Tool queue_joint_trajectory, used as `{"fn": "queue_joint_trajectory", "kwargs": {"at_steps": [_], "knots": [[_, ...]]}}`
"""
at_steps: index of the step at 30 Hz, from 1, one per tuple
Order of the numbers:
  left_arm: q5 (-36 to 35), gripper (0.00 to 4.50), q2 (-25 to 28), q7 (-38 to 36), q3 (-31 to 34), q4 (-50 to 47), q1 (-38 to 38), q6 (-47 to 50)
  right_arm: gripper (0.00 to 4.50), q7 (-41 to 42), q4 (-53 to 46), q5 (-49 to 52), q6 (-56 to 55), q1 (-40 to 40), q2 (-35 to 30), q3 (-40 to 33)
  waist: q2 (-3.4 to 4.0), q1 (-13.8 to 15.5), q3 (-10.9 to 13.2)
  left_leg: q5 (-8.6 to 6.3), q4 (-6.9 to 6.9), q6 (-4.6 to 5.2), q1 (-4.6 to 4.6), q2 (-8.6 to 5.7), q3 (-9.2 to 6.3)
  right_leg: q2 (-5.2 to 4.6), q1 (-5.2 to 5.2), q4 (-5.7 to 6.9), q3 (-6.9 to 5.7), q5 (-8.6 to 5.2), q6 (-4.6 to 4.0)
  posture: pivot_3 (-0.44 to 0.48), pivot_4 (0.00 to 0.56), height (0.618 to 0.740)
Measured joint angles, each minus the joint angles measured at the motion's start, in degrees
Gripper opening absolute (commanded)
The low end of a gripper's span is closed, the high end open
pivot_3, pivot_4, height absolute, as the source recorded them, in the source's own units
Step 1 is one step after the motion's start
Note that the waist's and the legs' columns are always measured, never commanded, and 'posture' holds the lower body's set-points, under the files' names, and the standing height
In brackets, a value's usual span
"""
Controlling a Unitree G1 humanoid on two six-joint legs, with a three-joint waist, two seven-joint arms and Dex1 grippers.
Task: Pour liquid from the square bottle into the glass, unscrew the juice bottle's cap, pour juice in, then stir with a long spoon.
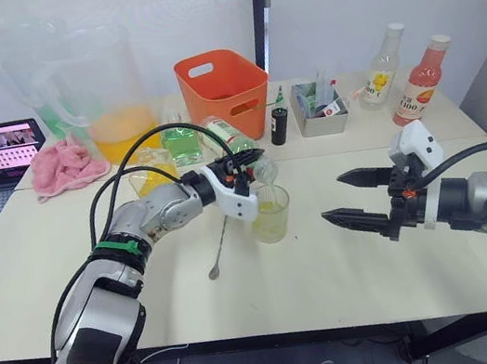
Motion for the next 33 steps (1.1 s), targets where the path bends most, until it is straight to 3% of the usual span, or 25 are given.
{"fn": "queue_joint_trajectory", "kwargs": {"at_steps": [6,12,18,24,26,33], "knots": [[-11.89,1.36,-1.39,-10.82,4.03,-1.73,2.63,4.66,4.48,0.78,0.59,-0.21,0.0,-1.32,-0.06,0.48,0.0,-0.5,0.0,0.0,0.0,0.0,0.04,0.0,-0.01,0.0,0.0,0.08,0.0,0.05,-0.08,0.0,0.15,0.74],[-18.77,1.36,-1.35,-17.21,7.61,-7.2,5.7,12.01,4.48,2.05,2.34,-0.76,-0.07,-3.71,-0.07,2.13,0.0,-0.47,0.0,0.0,0.03,0.0,0.02,0.0,-0.03,0.01,0.0,0.08,0.0,0.05,-0.09,0.0,0.15,0.74],[-36.28,1.36,-3.79,-27.87,16.42,-22.24,9.48,36.22,4.48,5.71,5.65,-2.08,-1.48,-7.36,0.07,4.26,0.0,-0.6,0.0,0.0,0.05,0.0,0.02,0.0,-0.05,0.02,0.0,0.09,0.0,0.06,-0.1,0.0,0.15,0.74],[-51.08,1.36,-3.76,-29.34,25.59,-41.25,12.79,62.08,4.48,12.62,12.74,-4.48,-4.74,-13.52,0.11,6.63,0.0,-1.62,0.0,0.0,0.09,0.01,0.05,0.0,-0.1,0.03,0.03,0.1,-0.02,0.03,-0.05,0.0,0.15,0.74],[-56.98,1.36,-2.15,-29.23,28.84,-49.65,14.71,71.86,4.48,16.61,16.37,-6.29,-6.91,-16.42,0.14,8.72,0.01,-2.14,0.0,0.0,0.05,0.01,0.13,0.01,-0.11,0.03,0.05,0.14,-0.02,0.0,-0.01,0.0,0.15,0.74],[-67.63,1.36,4.66,-28.46,35.95,-66.61,24.11,89.91,4.48,25.75,25.58,-11.33,-11.6,-22.84,1.53,13.84,0.0,-2.65,0.0,0.0,0.03,0.0,0.26,0.04,-0.11,0.06,0.16,0.12,-0.02,-0.1,0.12,0.0,0.15,0.74]]}}
